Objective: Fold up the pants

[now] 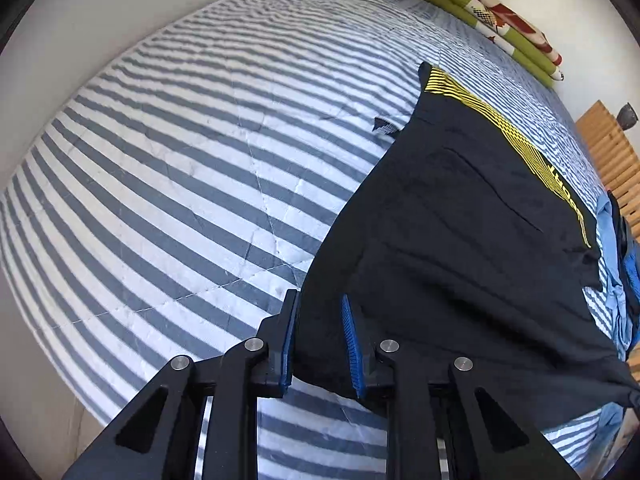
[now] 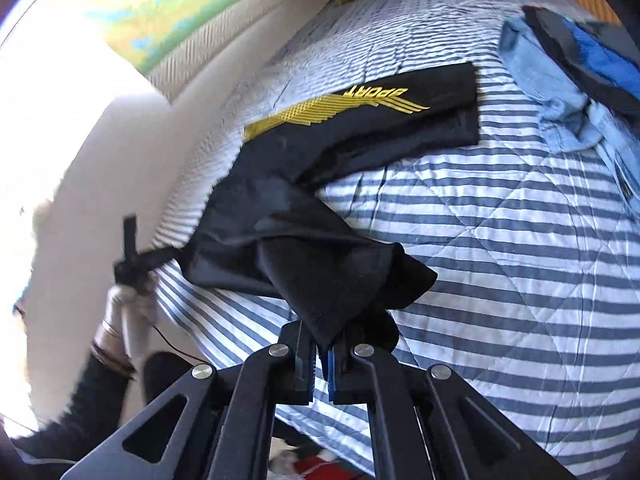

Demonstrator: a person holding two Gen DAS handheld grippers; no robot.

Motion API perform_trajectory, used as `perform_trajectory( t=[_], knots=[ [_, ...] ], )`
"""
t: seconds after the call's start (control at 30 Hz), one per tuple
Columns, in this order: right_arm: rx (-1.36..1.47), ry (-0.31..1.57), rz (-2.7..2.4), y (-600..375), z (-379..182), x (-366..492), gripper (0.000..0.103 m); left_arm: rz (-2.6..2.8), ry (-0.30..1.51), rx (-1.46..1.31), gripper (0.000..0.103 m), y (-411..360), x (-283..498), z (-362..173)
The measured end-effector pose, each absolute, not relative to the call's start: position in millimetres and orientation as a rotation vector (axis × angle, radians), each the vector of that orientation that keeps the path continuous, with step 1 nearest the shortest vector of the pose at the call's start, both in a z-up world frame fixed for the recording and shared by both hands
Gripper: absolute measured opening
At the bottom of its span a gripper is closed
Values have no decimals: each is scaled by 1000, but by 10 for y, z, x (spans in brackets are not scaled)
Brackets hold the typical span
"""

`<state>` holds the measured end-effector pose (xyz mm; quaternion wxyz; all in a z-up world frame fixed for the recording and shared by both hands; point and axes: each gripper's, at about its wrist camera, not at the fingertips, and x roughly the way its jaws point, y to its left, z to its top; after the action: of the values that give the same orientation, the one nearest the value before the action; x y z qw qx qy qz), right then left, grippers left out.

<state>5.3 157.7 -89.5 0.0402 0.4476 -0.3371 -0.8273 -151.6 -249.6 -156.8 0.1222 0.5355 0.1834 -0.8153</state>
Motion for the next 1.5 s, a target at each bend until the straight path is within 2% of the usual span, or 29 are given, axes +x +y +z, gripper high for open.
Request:
perform_trajectory(
  t=[0.07,0.23,0.27,0.3,0.33,0.4,0.43,0.47,0.5,0.53,0.57,0.7,0.77,0.83,0.87,0.9,1.07,1.17,1.2,1.27,1.43,1.5],
  knots=[
    [1387,-1093,-2518,1643,-969,117,3,-2385,523,1567,8,-2432,-1462,-1415],
    [1617,-833,-2417,1343,-1235,305,9,-2389,367,1541,8,-2332,-1194,-1072],
    [1658,-809,-2425,1331,-1290,366,15,-2374,330,1544,10,-2312,-1159,-1053],
    [1672,-807,-2430,1343,-1334,438,20,-2352,290,1542,11,-2289,-1129,-1039],
    [1655,-835,-2429,1387,-1354,494,21,-2340,262,1538,11,-2272,-1097,-1019],
    [1590,-965,-2451,1549,-1362,581,32,-2325,197,1536,14,-2219,-1074,-999],
    [1560,-1032,-2471,1623,-1358,601,33,-2326,169,1537,16,-2200,-1089,-1000],
    [1526,-1085,-2486,1693,-1352,592,33,-2324,150,1550,26,-2172,-1111,-1011],
    [1501,-1114,-2508,1748,-1348,560,33,-2323,144,1557,46,-2160,-1118,-1023],
    [1490,-1118,-2549,1789,-1342,497,33,-2334,143,1552,54,-2151,-1124,-1026],
    [1498,-1116,-2582,1813,-1352,415,33,-2350,140,1544,58,-2176,-1111,-1069],
    [1530,-1225,-2541,1837,-1576,-4,33,-2395,184,1539,58,-2192,-1125,-1052],
    [1556,-1219,-2534,1801,-1645,-232,33,-2426,234,1530,58,-2230,-1118,-1038],
    [1580,-1190,-2533,1757,-1678,-401,31,-2449,277,1525,58,-2272,-1181,-1035],
    [1603,-1167,-2530,1724,-1678,-482,12,-2456,284,1521,58,-2286,-1229,-1027],
    [1620,-1136,-2528,1693,-1640,-497,1,-2463,286,1524,58,-2294,-1302,-1027],
    [1631,-911,-2877,1886,-1263,-440,1,-2478,257,1552,58,-2262,-1779,-1151],
    [1707,-960,-2895,2090,-1242,-384,9,-2523,254,1571,58,-2190,-1934,-1174],
    [1688,-1033,-2823,2140,-1261,-316,20,-2544,238,1567,58,-2160,-1923,-1156],
    [1643,-1085,-2798,2162,-1235,-96,35,-2579,219,1573,58,-2118,-1849,-1154],
    [1614,-1095,-2710,1829,-1294,495,35,-2611,220,1603,58,-2148,-1454,-1203],
    [1644,-1040,-2692,1642,-1364,611,35,-2612,263,1617,58,-2195,-1317,-1220]
  ],
)
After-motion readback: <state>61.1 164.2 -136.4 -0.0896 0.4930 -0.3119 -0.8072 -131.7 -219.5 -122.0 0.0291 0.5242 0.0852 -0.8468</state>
